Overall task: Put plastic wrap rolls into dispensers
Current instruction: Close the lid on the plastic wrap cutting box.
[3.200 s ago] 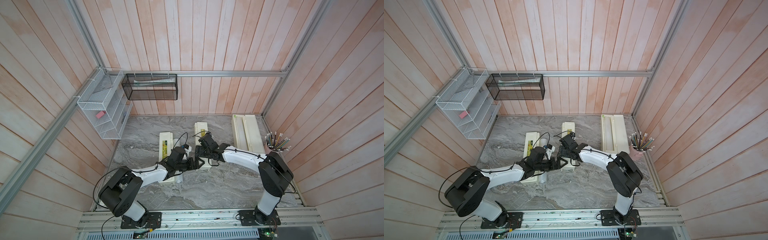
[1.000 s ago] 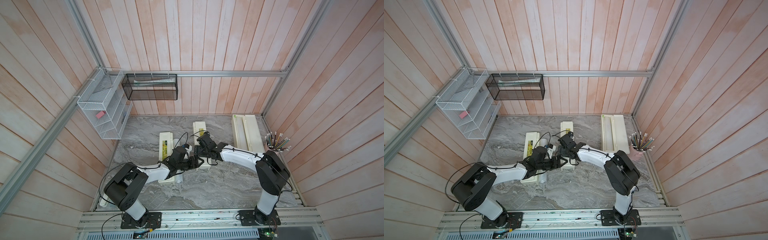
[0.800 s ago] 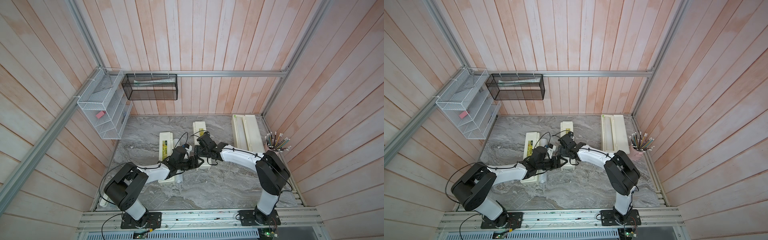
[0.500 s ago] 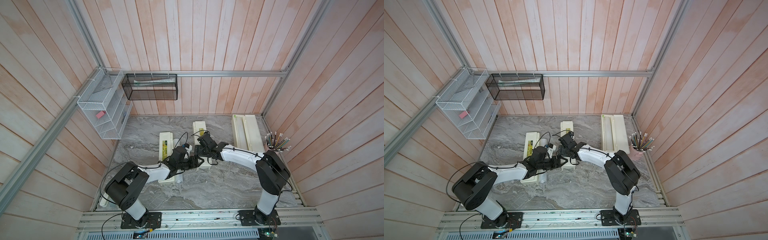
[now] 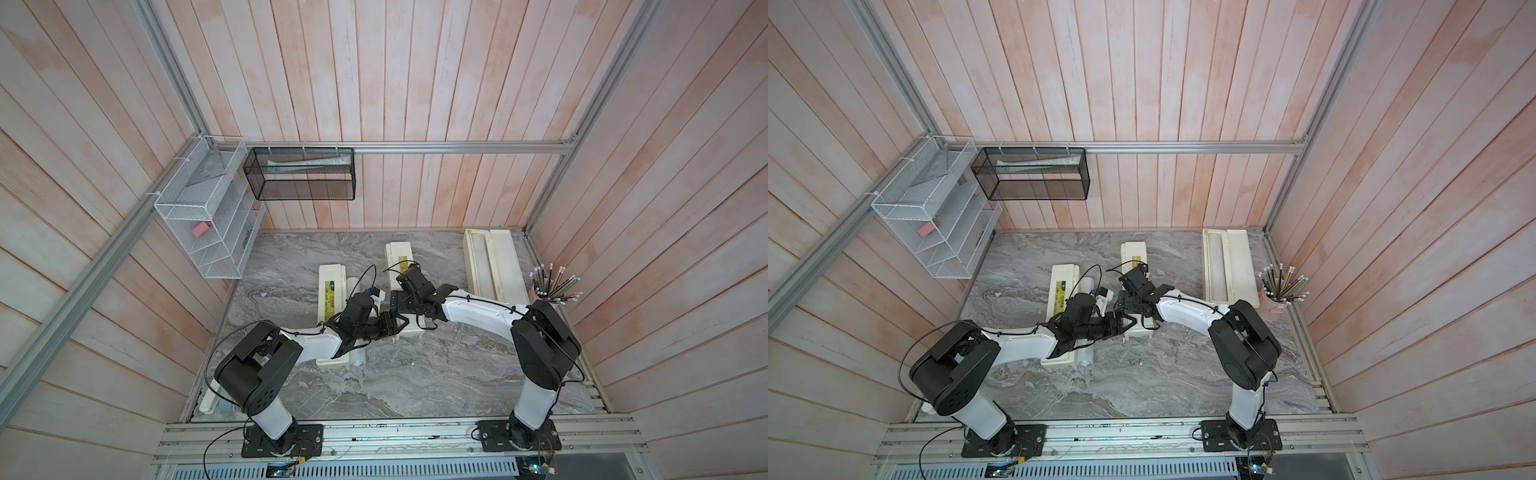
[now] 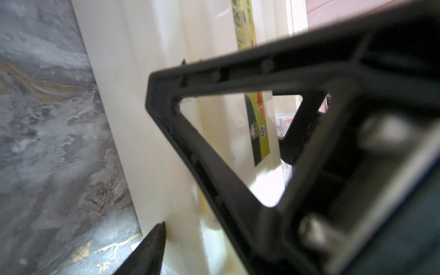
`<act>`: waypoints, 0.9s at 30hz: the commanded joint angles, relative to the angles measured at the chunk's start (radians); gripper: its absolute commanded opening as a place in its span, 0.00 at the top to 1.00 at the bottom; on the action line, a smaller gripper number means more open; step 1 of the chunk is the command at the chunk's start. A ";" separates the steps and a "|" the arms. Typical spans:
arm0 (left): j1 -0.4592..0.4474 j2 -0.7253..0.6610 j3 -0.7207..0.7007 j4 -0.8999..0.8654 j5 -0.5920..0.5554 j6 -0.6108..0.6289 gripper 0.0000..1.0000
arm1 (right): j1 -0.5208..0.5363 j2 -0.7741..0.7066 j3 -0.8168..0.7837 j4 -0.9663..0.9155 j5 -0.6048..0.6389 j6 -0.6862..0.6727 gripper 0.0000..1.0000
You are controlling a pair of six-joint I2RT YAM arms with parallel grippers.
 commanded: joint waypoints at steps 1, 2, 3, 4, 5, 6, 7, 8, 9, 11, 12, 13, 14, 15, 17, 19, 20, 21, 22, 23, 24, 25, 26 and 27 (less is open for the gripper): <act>-0.015 0.062 -0.035 -0.090 -0.024 -0.008 0.32 | 0.011 0.016 -0.029 0.022 -0.075 0.022 0.09; -0.014 0.065 -0.035 -0.093 -0.023 -0.010 0.32 | 0.009 0.016 -0.031 0.024 -0.078 0.022 0.08; -0.015 0.068 -0.033 -0.098 -0.023 -0.011 0.32 | 0.007 0.015 -0.032 0.024 -0.080 0.021 0.08; -0.015 0.071 -0.032 -0.105 -0.023 -0.013 0.32 | 0.005 0.011 -0.033 0.021 -0.080 0.019 0.08; -0.015 0.073 -0.029 -0.113 -0.021 -0.012 0.32 | 0.002 0.006 -0.035 0.019 -0.076 0.018 0.07; -0.015 0.072 -0.027 -0.118 -0.020 -0.012 0.32 | 0.001 -0.003 -0.038 0.019 -0.074 0.015 0.06; -0.015 0.070 -0.025 -0.124 -0.019 -0.013 0.32 | -0.001 -0.016 -0.040 0.018 -0.065 0.012 0.05; -0.015 0.067 -0.024 -0.130 -0.021 -0.013 0.32 | -0.002 -0.029 -0.039 0.016 -0.057 0.009 0.05; -0.015 0.064 -0.021 -0.140 -0.024 -0.012 0.32 | -0.003 -0.046 -0.038 0.016 -0.051 -0.001 0.04; -0.015 0.057 -0.014 -0.160 -0.031 -0.007 0.32 | -0.003 -0.079 -0.030 0.016 -0.031 -0.014 0.02; -0.015 0.056 -0.008 -0.167 -0.033 -0.003 0.32 | -0.005 -0.095 -0.027 0.015 -0.018 -0.021 0.02; -0.015 0.057 -0.001 -0.171 -0.034 0.000 0.32 | -0.006 -0.108 -0.025 0.018 -0.002 -0.026 0.02; -0.015 0.060 0.003 -0.175 -0.033 0.002 0.32 | -0.007 -0.119 -0.022 0.015 0.011 -0.031 0.02; -0.015 0.064 0.008 -0.180 -0.032 0.004 0.32 | -0.012 -0.131 -0.012 0.003 0.012 -0.041 0.02; -0.015 0.071 0.012 -0.177 -0.027 0.001 0.32 | -0.025 -0.143 0.002 -0.010 -0.003 -0.063 0.02; -0.015 0.076 0.010 -0.170 -0.024 -0.005 0.32 | -0.043 -0.145 0.016 -0.016 -0.028 -0.094 0.02; -0.015 0.077 0.012 -0.168 -0.024 -0.005 0.32 | -0.050 -0.146 0.019 -0.015 -0.029 -0.107 0.02; -0.015 0.077 0.014 -0.170 -0.026 -0.005 0.32 | -0.056 -0.149 0.018 -0.013 -0.029 -0.117 0.02; -0.015 0.077 0.020 -0.174 -0.030 -0.002 0.32 | -0.064 -0.151 0.018 -0.008 -0.035 -0.127 0.02; -0.013 0.077 0.030 -0.184 -0.033 0.003 0.31 | -0.073 -0.154 0.018 -0.003 -0.043 -0.136 0.02; -0.012 0.077 0.041 -0.194 -0.037 0.010 0.30 | -0.083 -0.156 0.016 0.005 -0.052 -0.143 0.02; -0.009 0.079 0.056 -0.209 -0.040 0.017 0.29 | -0.096 -0.160 0.012 0.017 -0.067 -0.152 0.02; -0.006 0.081 0.072 -0.218 -0.044 0.024 0.29 | -0.109 -0.164 0.008 0.032 -0.086 -0.162 0.03; -0.003 0.084 0.085 -0.228 -0.044 0.031 0.28 | -0.121 -0.167 0.004 0.045 -0.100 -0.169 0.04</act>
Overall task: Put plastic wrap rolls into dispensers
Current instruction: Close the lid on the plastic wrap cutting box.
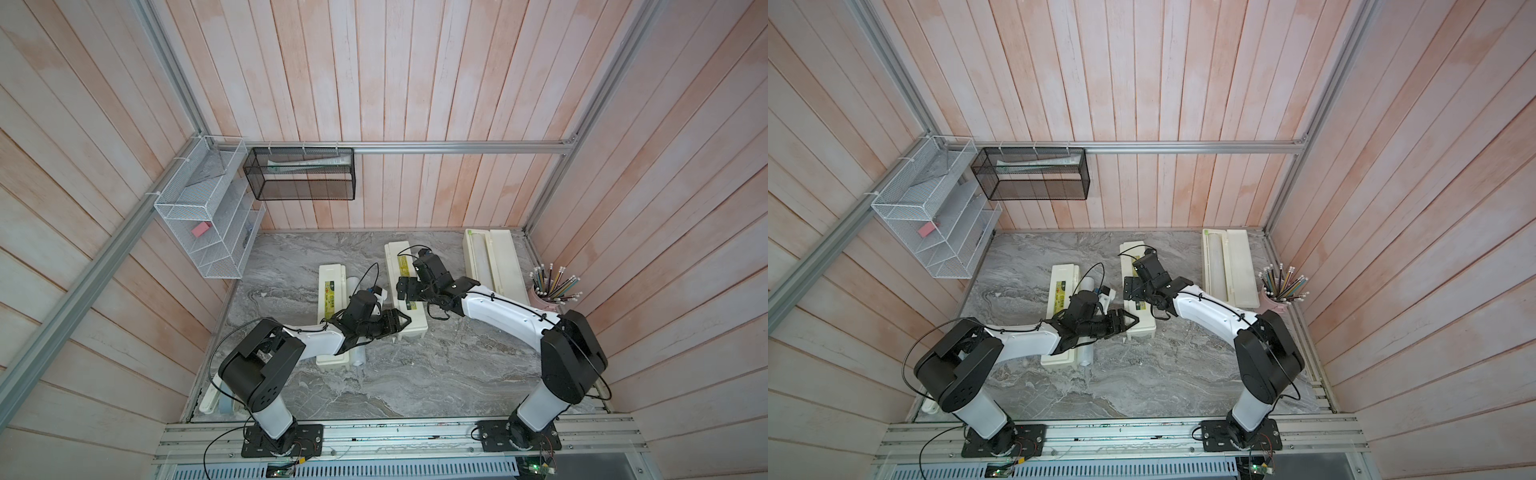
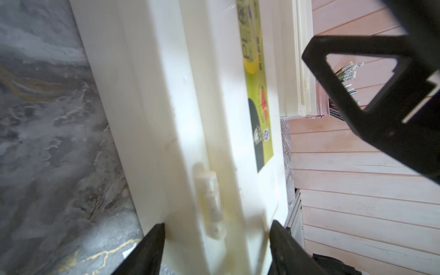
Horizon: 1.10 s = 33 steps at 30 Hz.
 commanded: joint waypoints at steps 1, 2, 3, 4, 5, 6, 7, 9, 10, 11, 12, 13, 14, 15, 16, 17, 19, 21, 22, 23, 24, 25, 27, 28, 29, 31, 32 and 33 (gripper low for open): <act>0.006 0.061 0.035 -0.162 -0.047 0.052 0.26 | -0.043 -0.026 0.002 0.048 -0.063 -0.054 0.05; 0.012 0.066 0.048 -0.170 -0.046 0.060 0.25 | -0.057 -0.026 -0.001 0.059 -0.077 -0.060 0.07; 0.021 0.072 0.065 -0.178 -0.043 0.065 0.24 | -0.074 -0.025 -0.005 0.072 -0.096 -0.066 0.08; 0.030 0.079 0.078 -0.182 -0.038 0.070 0.23 | -0.091 -0.024 -0.009 0.084 -0.118 -0.072 0.09; 0.037 0.083 0.088 -0.182 -0.035 0.070 0.22 | -0.104 -0.022 -0.012 0.093 -0.130 -0.076 0.09; 0.048 0.087 0.099 -0.182 -0.032 0.072 0.21 | -0.118 -0.020 -0.017 0.105 -0.141 -0.079 0.09; 0.058 0.089 0.111 -0.182 -0.030 0.073 0.20 | -0.133 -0.015 -0.022 0.118 -0.156 -0.081 0.09; 0.073 0.101 0.137 -0.185 -0.031 0.079 0.18 | -0.163 -0.007 -0.033 0.141 -0.187 -0.078 0.11; 0.082 0.110 0.155 -0.193 -0.030 0.085 0.17 | -0.178 -0.002 -0.038 0.156 -0.212 -0.076 0.12; 0.088 0.118 0.174 -0.200 -0.030 0.091 0.17 | -0.189 0.002 -0.043 0.169 -0.230 -0.079 0.13; 0.094 0.131 0.195 -0.213 -0.029 0.096 0.17 | -0.199 0.007 -0.050 0.187 -0.248 -0.082 0.14; 0.099 0.142 0.217 -0.223 -0.027 0.104 0.17 | -0.206 0.013 -0.056 0.206 -0.259 -0.085 0.14; 0.102 0.153 0.238 -0.233 -0.027 0.112 0.16 | -0.213 0.020 -0.059 0.216 -0.269 -0.089 0.14; 0.105 0.163 0.261 -0.247 -0.026 0.121 0.16 | -0.217 0.030 -0.057 0.224 -0.276 -0.096 0.14; 0.110 0.173 0.281 -0.260 -0.026 0.127 0.16 | -0.218 0.041 -0.050 0.225 -0.276 -0.098 0.14; 0.114 0.182 0.298 -0.267 -0.025 0.132 0.16 | -0.221 0.050 -0.045 0.224 -0.274 -0.098 0.15; 0.127 0.200 0.329 -0.271 -0.029 0.138 0.15 | -0.232 0.072 -0.043 0.244 -0.290 -0.091 0.15; 0.143 0.224 0.362 -0.280 -0.018 0.141 0.15 | -0.250 0.095 -0.042 0.272 -0.329 -0.074 0.15; 0.152 0.235 0.386 -0.289 -0.018 0.146 0.15 | -0.260 0.108 -0.040 0.286 -0.358 -0.069 0.15; 0.157 0.244 0.401 -0.293 -0.018 0.148 0.15 | -0.270 0.122 -0.036 0.296 -0.380 -0.067 0.15; 0.164 0.255 0.416 -0.295 -0.017 0.150 0.15 | -0.278 0.136 -0.031 0.308 -0.401 -0.057 0.16; 0.170 0.267 0.433 -0.297 -0.013 0.150 0.15 | -0.283 0.150 -0.025 0.318 -0.416 -0.052 0.16; 0.178 0.283 0.461 -0.303 -0.009 0.152 0.15 | -0.291 0.175 -0.014 0.330 -0.431 -0.047 0.16; 0.181 0.292 0.470 -0.302 -0.008 0.153 0.15 | -0.293 0.189 -0.006 0.331 -0.437 -0.046 0.16; 0.184 0.298 0.479 -0.301 -0.006 0.153 0.15 | -0.294 0.201 0.001 0.334 -0.443 -0.044 0.17; 0.191 0.316 0.494 -0.294 0.002 0.153 0.15 | -0.297 0.227 0.013 0.346 -0.464 -0.040 0.17; 0.194 0.322 0.501 -0.290 0.004 0.152 0.15 | -0.298 0.237 0.018 0.352 -0.475 -0.036 0.17; 0.198 0.329 0.508 -0.285 0.009 0.153 0.15 | -0.299 0.247 0.019 0.363 -0.487 -0.031 0.17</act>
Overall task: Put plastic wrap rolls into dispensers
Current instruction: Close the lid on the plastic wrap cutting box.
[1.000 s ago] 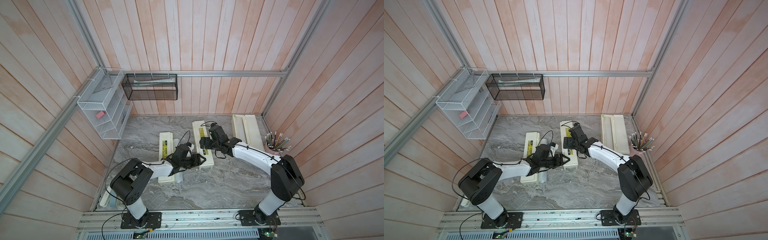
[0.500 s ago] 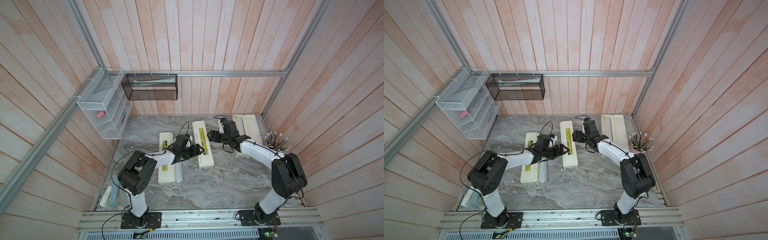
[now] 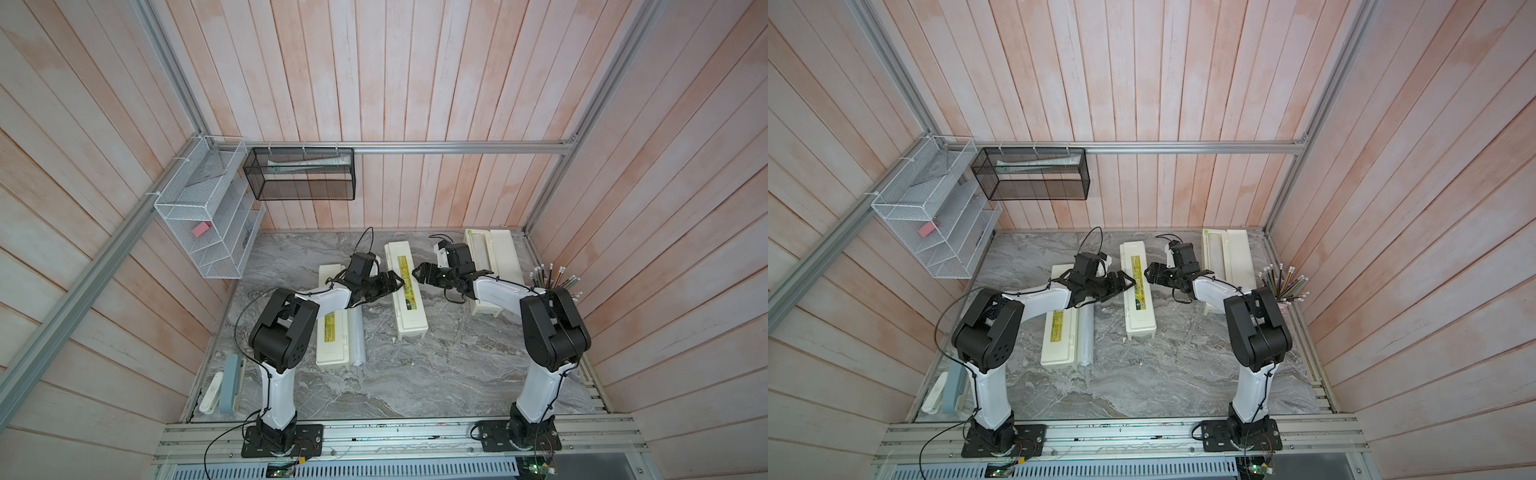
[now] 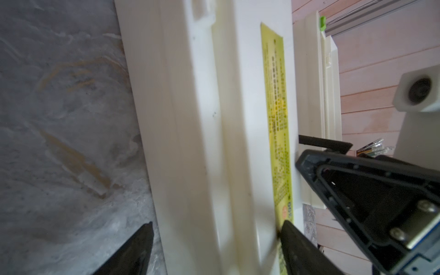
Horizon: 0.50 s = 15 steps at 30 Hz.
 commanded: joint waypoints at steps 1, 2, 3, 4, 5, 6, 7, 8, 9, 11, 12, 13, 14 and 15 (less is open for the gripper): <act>0.010 0.043 0.032 -0.012 0.010 0.022 0.15 | -0.002 0.037 0.028 0.054 -0.062 0.022 0.17; 0.011 0.050 0.039 -0.010 0.013 0.022 0.15 | -0.004 0.044 0.028 0.066 -0.069 0.028 0.17; 0.013 0.058 0.048 -0.010 0.017 0.023 0.15 | -0.005 0.052 0.030 0.076 -0.080 0.035 0.17; 0.015 0.066 0.056 -0.010 0.019 0.023 0.15 | -0.007 0.061 0.032 0.087 -0.089 0.041 0.17; 0.016 0.072 0.063 -0.009 0.022 0.022 0.15 | -0.011 0.071 0.036 0.092 -0.097 0.047 0.17; 0.017 0.080 0.071 -0.011 0.026 0.022 0.15 | -0.014 0.083 0.044 0.099 -0.110 0.053 0.17; 0.018 0.088 0.080 -0.012 0.027 0.020 0.15 | -0.017 0.096 0.053 0.103 -0.124 0.058 0.18; 0.020 0.094 0.086 -0.012 0.027 0.019 0.16 | -0.019 0.106 0.059 0.107 -0.133 0.062 0.18; 0.022 0.100 0.092 -0.012 0.029 0.017 0.16 | -0.021 0.116 0.065 0.112 -0.142 0.066 0.18; 0.028 0.110 0.097 -0.006 0.027 0.013 0.16 | -0.025 0.133 0.074 0.120 -0.153 0.073 0.18; 0.032 0.117 0.103 -0.002 0.027 0.009 0.16 | -0.028 0.141 0.077 0.127 -0.160 0.078 0.19; 0.037 0.124 0.110 -0.001 0.027 0.005 0.17 | -0.032 0.150 0.080 0.134 -0.167 0.085 0.19; 0.042 0.132 0.117 0.001 0.031 0.002 0.17 | -0.034 0.156 0.083 0.141 -0.174 0.092 0.19; 0.047 0.140 0.125 0.003 0.035 -0.001 0.17 | -0.036 0.164 0.088 0.145 -0.183 0.097 0.19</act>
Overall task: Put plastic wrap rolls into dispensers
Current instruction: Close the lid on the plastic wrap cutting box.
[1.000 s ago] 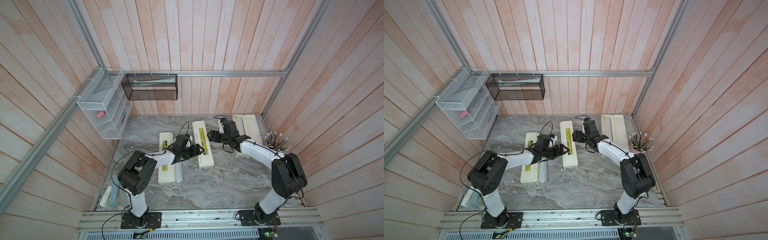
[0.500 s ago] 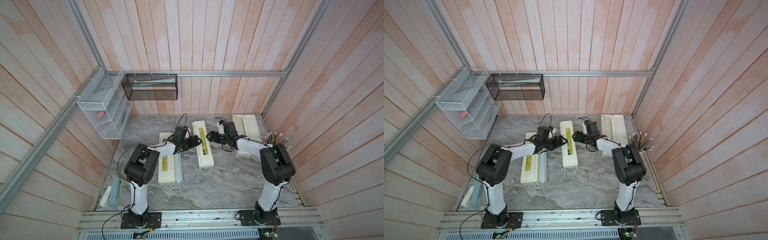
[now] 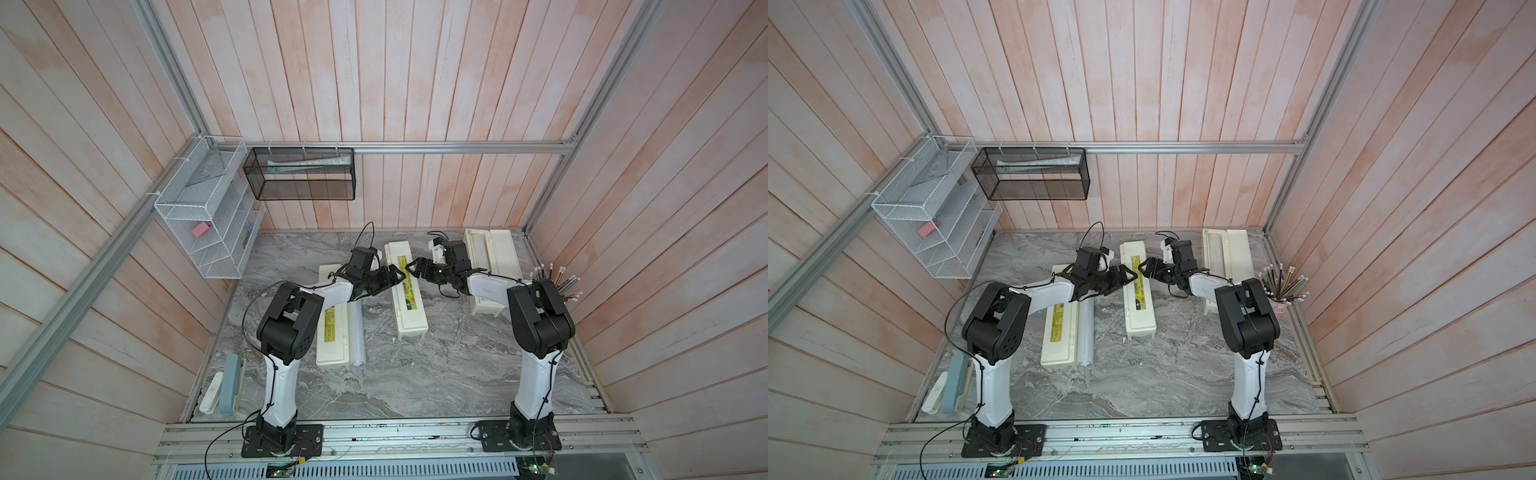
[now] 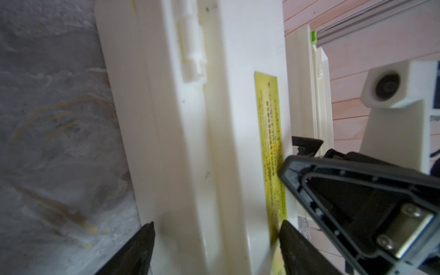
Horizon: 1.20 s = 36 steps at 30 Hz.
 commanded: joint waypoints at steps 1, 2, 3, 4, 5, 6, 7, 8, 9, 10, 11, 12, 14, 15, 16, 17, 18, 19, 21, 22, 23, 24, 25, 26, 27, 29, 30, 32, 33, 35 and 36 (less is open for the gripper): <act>0.023 0.056 0.028 -0.012 -0.006 -0.004 0.18 | -0.012 0.047 0.028 0.018 -0.037 0.028 0.19; 0.026 0.063 0.035 -0.013 -0.003 -0.006 0.18 | -0.014 0.053 0.032 0.020 -0.040 0.029 0.19; 0.030 0.069 0.042 -0.012 0.000 -0.008 0.18 | -0.013 0.059 0.040 0.020 -0.042 0.030 0.19; 0.033 0.074 0.048 -0.009 0.003 -0.008 0.18 | -0.014 0.067 0.043 0.023 -0.045 0.031 0.19; 0.035 0.080 0.052 -0.006 0.004 -0.010 0.18 | -0.015 0.074 0.051 0.023 -0.047 0.031 0.19; 0.038 0.084 0.058 -0.001 0.005 -0.013 0.18 | -0.014 0.082 0.057 0.023 -0.052 0.034 0.20; 0.039 0.087 0.062 0.004 0.009 -0.014 0.18 | -0.016 0.090 0.063 0.022 -0.056 0.035 0.20; 0.040 0.092 0.067 0.009 0.012 -0.016 0.18 | -0.018 0.097 0.071 0.024 -0.059 0.039 0.20; 0.042 0.096 0.073 0.013 0.016 -0.018 0.18 | -0.018 0.104 0.078 0.024 -0.065 0.042 0.20; 0.043 0.100 0.079 0.014 0.016 -0.019 0.18 | -0.019 0.110 0.085 0.024 -0.070 0.046 0.21; 0.046 0.105 0.086 0.015 0.018 -0.021 0.18 | -0.021 0.119 0.095 0.023 -0.074 0.048 0.21; 0.048 0.112 0.096 0.017 0.024 -0.025 0.18 | -0.019 0.126 0.104 0.024 -0.080 0.052 0.21; 0.050 0.124 0.110 0.023 0.036 -0.032 0.18 | -0.019 0.142 0.125 0.018 -0.089 0.056 0.22; 0.052 0.131 0.119 0.023 0.041 -0.038 0.18 | -0.020 0.150 0.135 0.016 -0.094 0.057 0.22; 0.053 0.138 0.128 0.023 0.047 -0.040 0.18 | -0.020 0.158 0.146 0.010 -0.097 0.059 0.22; 0.054 0.146 0.135 0.022 0.052 -0.043 0.18 | -0.020 0.167 0.157 0.005 -0.102 0.059 0.22; 0.054 0.152 0.146 0.021 0.056 -0.046 0.18 | -0.020 0.174 0.166 0.001 -0.107 0.061 0.23; 0.055 0.158 0.152 0.016 0.057 -0.047 0.18 | -0.020 0.180 0.173 0.000 -0.109 0.062 0.23; 0.058 0.165 0.165 0.012 0.056 -0.050 0.18 | -0.021 0.191 0.184 -0.002 -0.115 0.065 0.25; 0.060 0.167 0.167 0.011 0.056 -0.051 0.18 | -0.021 0.195 0.189 -0.002 -0.118 0.065 0.25; 0.062 0.172 0.171 0.012 0.058 -0.055 0.18 | -0.020 0.200 0.195 -0.004 -0.120 0.065 0.26; 0.065 0.174 0.174 0.013 0.060 -0.058 0.18 | -0.019 0.206 0.201 -0.005 -0.122 0.067 0.27; 0.066 0.178 0.177 0.012 0.063 -0.060 0.19 | -0.020 0.210 0.208 -0.007 -0.126 0.068 0.28; 0.069 0.183 0.184 0.010 0.066 -0.062 0.19 | -0.019 0.213 0.214 -0.008 -0.129 0.069 0.28; 0.071 0.188 0.191 0.006 0.071 -0.062 0.19 | -0.021 0.217 0.222 -0.010 -0.133 0.070 0.28; 0.073 0.198 0.208 -0.002 0.074 -0.061 0.20 | -0.020 0.227 0.237 -0.019 -0.138 0.068 0.30; 0.073 0.204 0.215 -0.010 0.074 -0.059 0.20 | -0.021 0.231 0.245 -0.024 -0.139 0.067 0.30; 0.076 0.216 0.233 -0.017 0.079 -0.059 0.21 | -0.021 0.240 0.256 -0.029 -0.141 0.067 0.30; 0.078 0.223 0.242 -0.021 0.083 -0.059 0.21 | -0.021 0.245 0.262 -0.031 -0.142 0.067 0.31; 0.080 0.237 0.264 -0.038 0.086 -0.055 0.23 | -0.020 0.255 0.275 -0.036 -0.149 0.067 0.31; 0.080 0.246 0.280 -0.049 0.089 -0.052 0.23 | -0.021 0.261 0.282 -0.042 -0.152 0.067 0.31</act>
